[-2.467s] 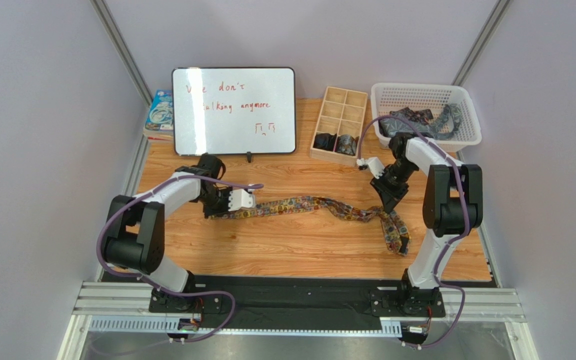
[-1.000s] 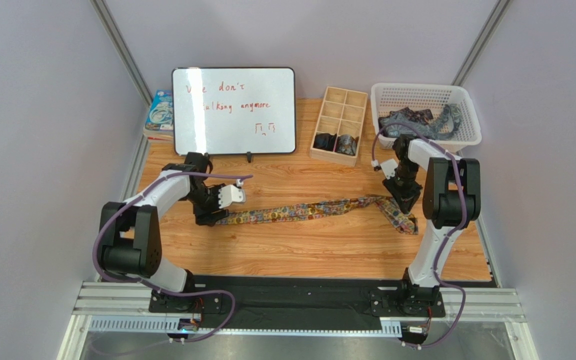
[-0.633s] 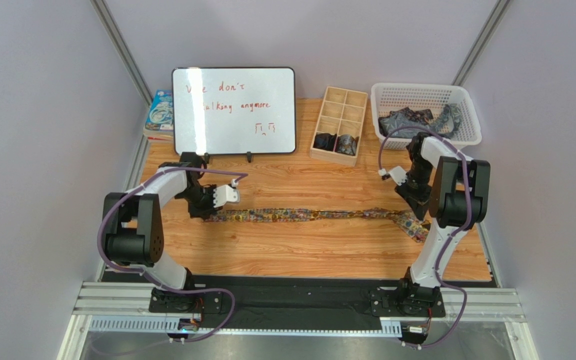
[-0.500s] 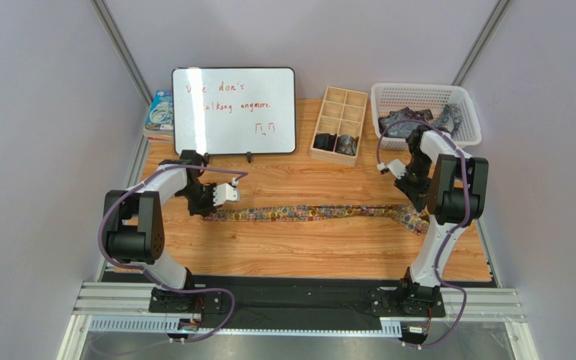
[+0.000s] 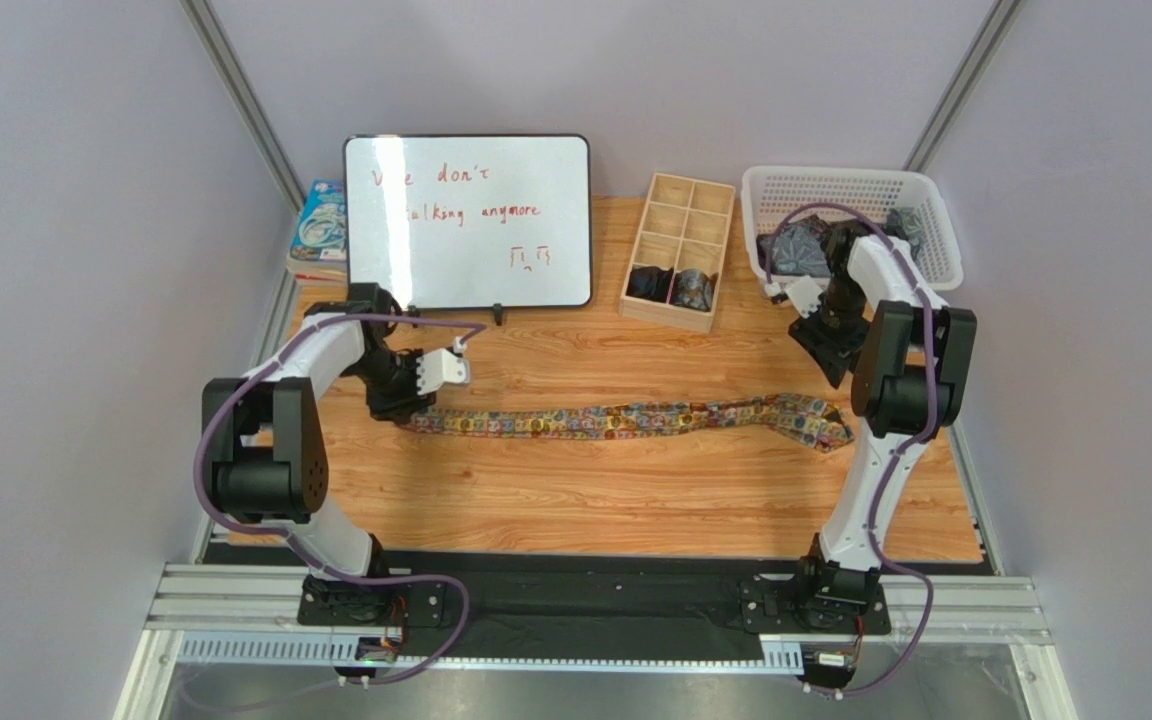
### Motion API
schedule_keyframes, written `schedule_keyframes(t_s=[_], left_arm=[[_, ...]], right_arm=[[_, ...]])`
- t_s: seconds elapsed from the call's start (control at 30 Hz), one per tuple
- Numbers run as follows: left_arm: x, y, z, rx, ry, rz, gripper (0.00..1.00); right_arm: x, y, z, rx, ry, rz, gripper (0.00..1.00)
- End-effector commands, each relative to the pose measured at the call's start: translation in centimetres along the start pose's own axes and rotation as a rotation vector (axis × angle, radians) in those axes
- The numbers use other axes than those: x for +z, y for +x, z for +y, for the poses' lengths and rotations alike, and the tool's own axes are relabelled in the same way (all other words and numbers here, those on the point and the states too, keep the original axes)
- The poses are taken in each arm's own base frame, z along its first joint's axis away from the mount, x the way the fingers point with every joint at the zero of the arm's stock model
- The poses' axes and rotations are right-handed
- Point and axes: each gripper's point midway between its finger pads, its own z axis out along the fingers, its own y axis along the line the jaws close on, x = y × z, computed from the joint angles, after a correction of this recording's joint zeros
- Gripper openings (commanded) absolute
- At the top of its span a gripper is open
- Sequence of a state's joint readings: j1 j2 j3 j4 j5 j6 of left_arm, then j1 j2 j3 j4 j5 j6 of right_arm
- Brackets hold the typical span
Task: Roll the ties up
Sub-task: Flatten out the tie at the center of the board.
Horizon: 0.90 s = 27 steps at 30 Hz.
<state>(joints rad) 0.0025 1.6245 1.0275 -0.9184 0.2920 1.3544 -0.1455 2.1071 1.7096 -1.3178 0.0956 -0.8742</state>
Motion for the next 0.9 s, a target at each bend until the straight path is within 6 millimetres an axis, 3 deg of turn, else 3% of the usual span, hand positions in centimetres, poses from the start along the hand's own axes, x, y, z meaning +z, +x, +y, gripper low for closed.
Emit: schedule_keyframes(t_s=[0.0,0.07,0.1,0.13,0.27,0.43,0.6,0.7,0.87], left_arm=[[-2.8,-1.8,1.7,-0.053,-0.054,-0.091,0.55],[-3.6,-2.7,1.3,-0.064,-0.055,-0.131,0.64],[-3.9,-3.0,1.4,-0.083,-0.063,-0.143,0.66],[-4.0,-3.2,1.3,-0.097,-0.065,-0.153,0.74],[-3.8,-3.7,1.3,-0.167,-0.053,-0.180,0.76],[-3.2,-3.6,1.7,-0.269,-0.062,-0.192,0.77],[-3.7,-3.1,3.0,-0.548,-0.033,-0.256,0.78],[-4.2,-2.4,3.3,-0.729,0.022,-0.314,0.78],[-4.1,-1.6,3.0,-0.877,0.055,-0.337,0.78]], right_arm=[[-5.3,0.4,3.2,0.119,-0.070,-0.145,0.48],[-5.5,0.7,4.6,0.179,-0.099,-0.162,0.48],[-4.6,1.3,5.7,0.203,-0.130,-0.138,0.47],[-4.5,1.3,6.2,0.227,-0.144,-0.151,0.48],[-2.3,1.6,7.9,0.404,-0.177,-0.143,0.50],[-0.9,1.8,5.8,0.548,-0.155,-0.196,0.62],[-0.1,3.2,4.1,0.623,-0.154,-0.218,0.66],[1.0,3.1,4.9,0.624,-0.189,-0.218,0.66],[2.2,2.7,6.1,0.636,-0.237,-0.232,0.66]])
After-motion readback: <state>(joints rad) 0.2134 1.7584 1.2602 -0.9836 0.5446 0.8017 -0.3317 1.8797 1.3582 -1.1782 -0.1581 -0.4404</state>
